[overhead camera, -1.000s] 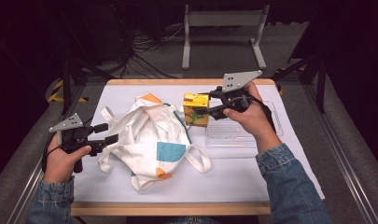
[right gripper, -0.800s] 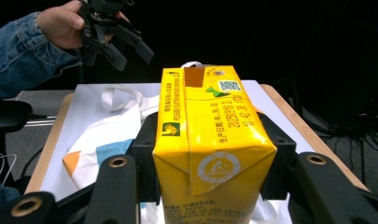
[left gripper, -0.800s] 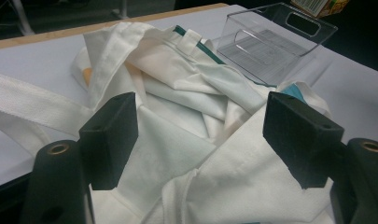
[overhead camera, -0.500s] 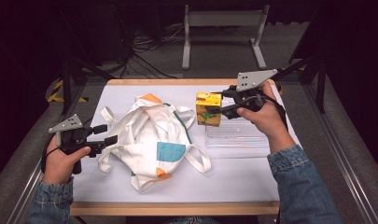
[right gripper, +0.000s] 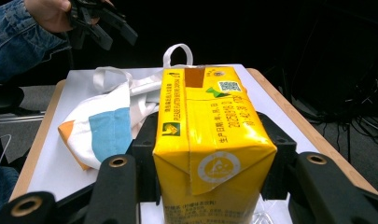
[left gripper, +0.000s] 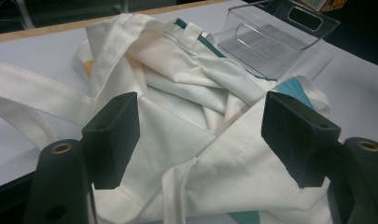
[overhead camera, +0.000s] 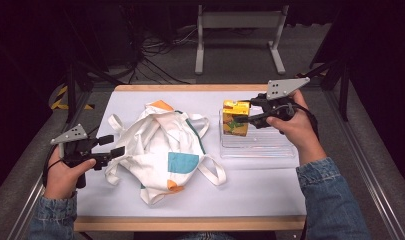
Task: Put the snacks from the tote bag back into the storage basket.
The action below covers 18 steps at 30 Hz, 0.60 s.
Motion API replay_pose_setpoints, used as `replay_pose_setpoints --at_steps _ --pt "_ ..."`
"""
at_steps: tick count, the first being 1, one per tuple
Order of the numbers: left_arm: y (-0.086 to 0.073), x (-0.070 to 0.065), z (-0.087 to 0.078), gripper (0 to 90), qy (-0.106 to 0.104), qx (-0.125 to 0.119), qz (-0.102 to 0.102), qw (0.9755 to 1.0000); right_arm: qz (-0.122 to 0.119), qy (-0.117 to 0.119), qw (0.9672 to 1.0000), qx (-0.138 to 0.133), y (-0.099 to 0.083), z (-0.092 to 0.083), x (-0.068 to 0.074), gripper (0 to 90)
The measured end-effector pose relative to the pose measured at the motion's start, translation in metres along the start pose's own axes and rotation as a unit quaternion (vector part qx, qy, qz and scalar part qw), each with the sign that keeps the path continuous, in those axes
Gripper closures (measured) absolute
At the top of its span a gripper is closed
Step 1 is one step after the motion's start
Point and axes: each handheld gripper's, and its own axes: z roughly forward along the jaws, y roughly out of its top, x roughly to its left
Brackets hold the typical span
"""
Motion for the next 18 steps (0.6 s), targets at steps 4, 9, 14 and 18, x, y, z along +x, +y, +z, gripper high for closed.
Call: replay_pose_setpoints --at_steps 4,9,14,18 --pt "-0.002 -0.001 -0.003 28.3 0.006 -0.003 0.0 1.0 0.003 0.0 1.0 0.004 -0.009 -0.002 -0.003 51.6" --pt "-0.005 -0.002 -0.006 28.4 0.008 -0.002 0.0 1.0 -0.001 -0.002 1.0 0.007 -0.02 -0.001 -0.003 51.6" --pt "-0.007 -0.002 -0.008 28.4 0.013 -0.001 -0.001 0.9999 -0.001 -0.004 1.0 0.008 -0.028 -0.001 -0.004 51.6" --pt "-0.009 -0.003 -0.011 28.4 0.015 0.0 -0.005 0.9999 0.001 0.0 1.0 0.006 -0.038 0.001 -0.003 51.6"
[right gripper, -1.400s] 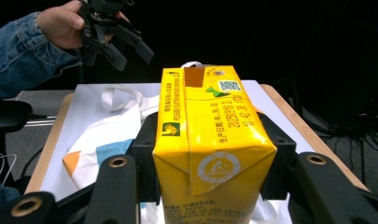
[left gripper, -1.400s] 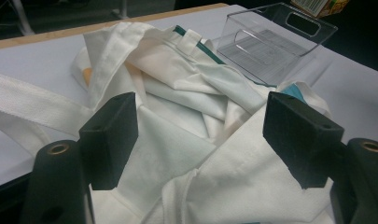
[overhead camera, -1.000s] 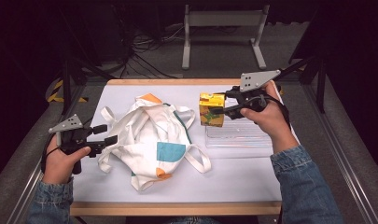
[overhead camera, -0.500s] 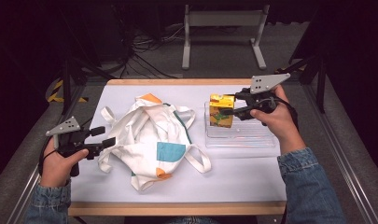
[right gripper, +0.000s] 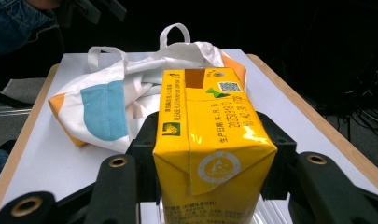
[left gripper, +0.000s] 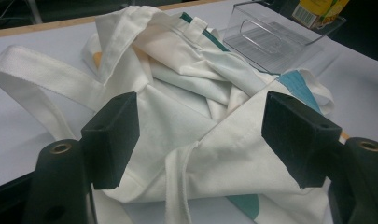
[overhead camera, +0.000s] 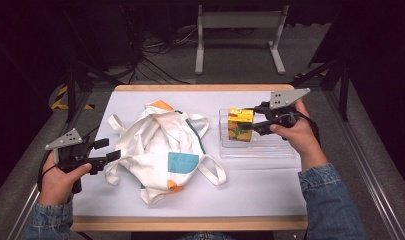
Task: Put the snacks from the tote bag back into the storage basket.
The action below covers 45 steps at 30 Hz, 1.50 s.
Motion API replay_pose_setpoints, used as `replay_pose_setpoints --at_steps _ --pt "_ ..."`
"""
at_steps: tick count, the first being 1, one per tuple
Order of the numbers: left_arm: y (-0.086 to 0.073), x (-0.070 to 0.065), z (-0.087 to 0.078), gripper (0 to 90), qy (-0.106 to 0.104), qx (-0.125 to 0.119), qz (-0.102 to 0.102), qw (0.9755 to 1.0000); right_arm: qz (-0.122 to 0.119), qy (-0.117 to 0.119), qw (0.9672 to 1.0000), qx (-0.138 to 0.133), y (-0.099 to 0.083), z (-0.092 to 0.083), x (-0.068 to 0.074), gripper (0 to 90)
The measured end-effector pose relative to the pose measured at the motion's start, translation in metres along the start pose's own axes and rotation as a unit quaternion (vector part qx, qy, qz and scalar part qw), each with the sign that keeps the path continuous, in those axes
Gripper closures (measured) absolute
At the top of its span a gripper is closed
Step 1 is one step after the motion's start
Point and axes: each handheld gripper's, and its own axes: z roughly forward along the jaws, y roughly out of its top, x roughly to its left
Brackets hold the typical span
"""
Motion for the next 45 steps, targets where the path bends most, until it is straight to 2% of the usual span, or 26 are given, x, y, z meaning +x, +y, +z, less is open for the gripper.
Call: replay_pose_setpoints --at_steps 10,11,21,31,40,45 --pt "-0.003 -0.001 -0.003 28.4 0.004 0.004 0.0 1.0 0.006 -0.004 0.9999 -0.008 -0.017 0.001 -0.003 51.6" --pt "-0.004 -0.001 -0.003 28.5 0.006 0.002 -0.005 1.0 0.008 -0.004 0.9999 -0.007 -0.019 0.001 -0.004 51.6" --pt "-0.007 -0.001 -0.008 28.4 0.011 0.003 -0.005 0.9999 0.005 0.012 0.9998 0.015 -0.029 0.012 -0.005 51.6" --pt "-0.008 -0.001 -0.008 28.4 0.013 0.002 -0.008 0.9999 0.007 0.028 0.9993 0.022 -0.034 0.018 -0.008 51.5" --pt "-0.009 0.0 -0.007 28.4 0.01 0.002 -0.009 0.9999 0.006 0.036 0.9984 0.042 -0.04 0.028 -0.01 51.4" --pt "-0.008 0.0 -0.007 28.4 0.009 0.004 -0.013 0.9999 0.005 0.038 0.9973 0.063 -0.045 0.034 -0.011 51.4"
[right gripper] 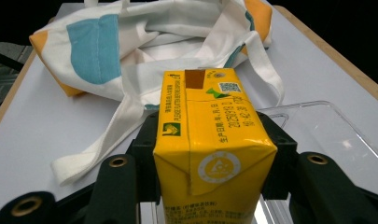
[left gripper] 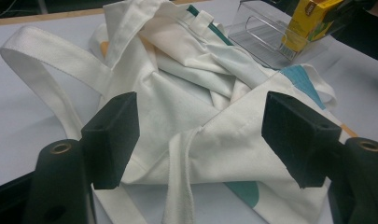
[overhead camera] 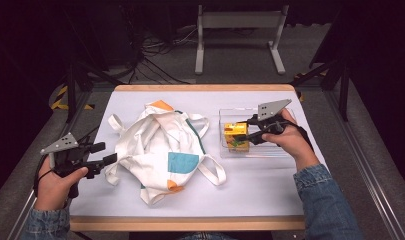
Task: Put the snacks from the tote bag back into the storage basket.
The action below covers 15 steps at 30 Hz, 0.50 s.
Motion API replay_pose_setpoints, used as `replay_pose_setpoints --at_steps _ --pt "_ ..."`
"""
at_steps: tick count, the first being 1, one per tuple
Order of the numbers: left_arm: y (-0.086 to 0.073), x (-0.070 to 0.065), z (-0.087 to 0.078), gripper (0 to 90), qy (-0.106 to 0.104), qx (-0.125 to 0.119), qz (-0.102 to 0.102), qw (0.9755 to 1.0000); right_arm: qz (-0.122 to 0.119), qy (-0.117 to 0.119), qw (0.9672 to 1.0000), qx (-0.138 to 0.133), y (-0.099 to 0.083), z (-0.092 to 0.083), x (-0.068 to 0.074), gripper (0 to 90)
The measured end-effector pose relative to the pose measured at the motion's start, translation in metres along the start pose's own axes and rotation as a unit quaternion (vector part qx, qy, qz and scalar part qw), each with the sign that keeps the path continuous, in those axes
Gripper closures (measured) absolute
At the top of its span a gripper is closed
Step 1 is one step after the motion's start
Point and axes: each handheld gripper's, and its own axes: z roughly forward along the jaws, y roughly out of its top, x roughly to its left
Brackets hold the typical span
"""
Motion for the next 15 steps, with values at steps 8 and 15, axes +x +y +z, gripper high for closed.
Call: replay_pose_setpoints --at_steps 8,15 --pt "0.0018 0.0 0.0037 28.6 -0.002 0.001 0.0 1.0 0.006 0.006 0.9999 0.009 -0.0017 0.0037 -0.0023 51.3" --pt "0.0036 0.0003 0.0059 28.6 -0.005 0.002 0.003 1.0 0.007 0.013 0.9995 0.029 -0.0009 0.007 -0.0036 51.1"
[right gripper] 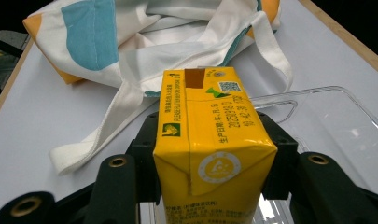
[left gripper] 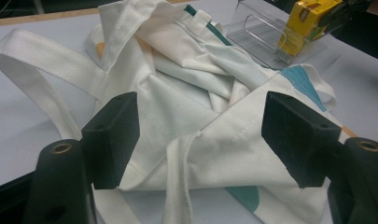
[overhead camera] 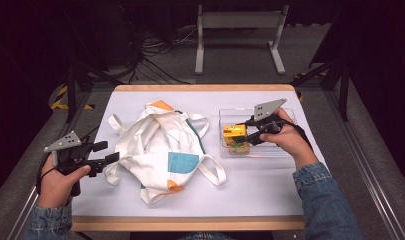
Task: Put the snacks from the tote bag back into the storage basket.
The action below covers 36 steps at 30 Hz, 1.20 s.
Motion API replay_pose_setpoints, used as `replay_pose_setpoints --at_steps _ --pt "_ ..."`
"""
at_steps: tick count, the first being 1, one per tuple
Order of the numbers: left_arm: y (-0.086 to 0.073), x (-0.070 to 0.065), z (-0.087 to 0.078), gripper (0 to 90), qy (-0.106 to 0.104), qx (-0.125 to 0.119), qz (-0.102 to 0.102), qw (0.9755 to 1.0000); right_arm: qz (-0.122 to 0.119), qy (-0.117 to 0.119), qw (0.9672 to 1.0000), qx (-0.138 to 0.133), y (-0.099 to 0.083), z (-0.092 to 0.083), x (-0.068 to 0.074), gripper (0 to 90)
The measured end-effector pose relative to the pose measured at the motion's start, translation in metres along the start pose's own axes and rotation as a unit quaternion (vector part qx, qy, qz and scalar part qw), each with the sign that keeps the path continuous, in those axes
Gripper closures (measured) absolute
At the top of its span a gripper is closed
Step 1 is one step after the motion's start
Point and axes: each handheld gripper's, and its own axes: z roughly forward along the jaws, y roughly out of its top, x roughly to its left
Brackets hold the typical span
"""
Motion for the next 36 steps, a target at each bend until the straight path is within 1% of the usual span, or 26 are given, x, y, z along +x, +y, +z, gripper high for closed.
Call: replay_pose_setpoints --at_steps 4,6,13,15,23,24,26,29,31,36 --pt "0.0 0.001 0.001 28.6 0.001 0.0 0.002 1.0 0.0 0.0 0.9999 0.011 0.0 0.001 -0.001 50.9" --pt "0.0 0.0 0.001 28.6 -0.001 0.0 0.0 1.0 0.0 0.0 0.9998 0.022 0.0 0.002 -0.001 50.8" --pt "0.001 0.0 0.001 28.5 0.0 0.0 0.003 1.0 0.002 0.003 0.9996 0.028 0.001 0.002 -0.001 50.5" --pt "0.0 0.0 0.001 28.5 0.0 0.001 0.0 1.0 0.002 0.004 0.9995 0.03 0.0 0.001 -0.001 50.4" --pt "0.001 0.001 0.002 28.4 0.0 0.002 0.0 1.0 0.005 0.006 0.9993 0.038 -0.002 -0.004 0.0 50.0" --pt "0.001 0.001 0.003 28.4 0.0 0.002 0.003 1.0 0.004 0.007 0.9992 0.039 -0.003 -0.004 0.0 50.0" --pt "0.001 0.001 0.004 28.4 -0.001 0.004 0.001 1.0 0.006 0.008 0.9991 0.041 -0.003 -0.005 0.0 49.9" --pt "0.002 0.001 0.004 28.4 -0.003 0.004 0.004 1.0 0.007 0.007 0.9988 0.047 -0.005 -0.007 0.001 49.8" --pt "0.002 0.001 0.005 28.4 -0.003 0.004 0.004 1.0 0.006 0.005 0.9987 0.05 -0.006 -0.009 0.0 49.8" --pt "0.002 0.002 0.006 28.4 -0.004 0.006 0.001 1.0 0.012 0.002 0.9984 0.054 -0.01 -0.012 0.0 49.8"
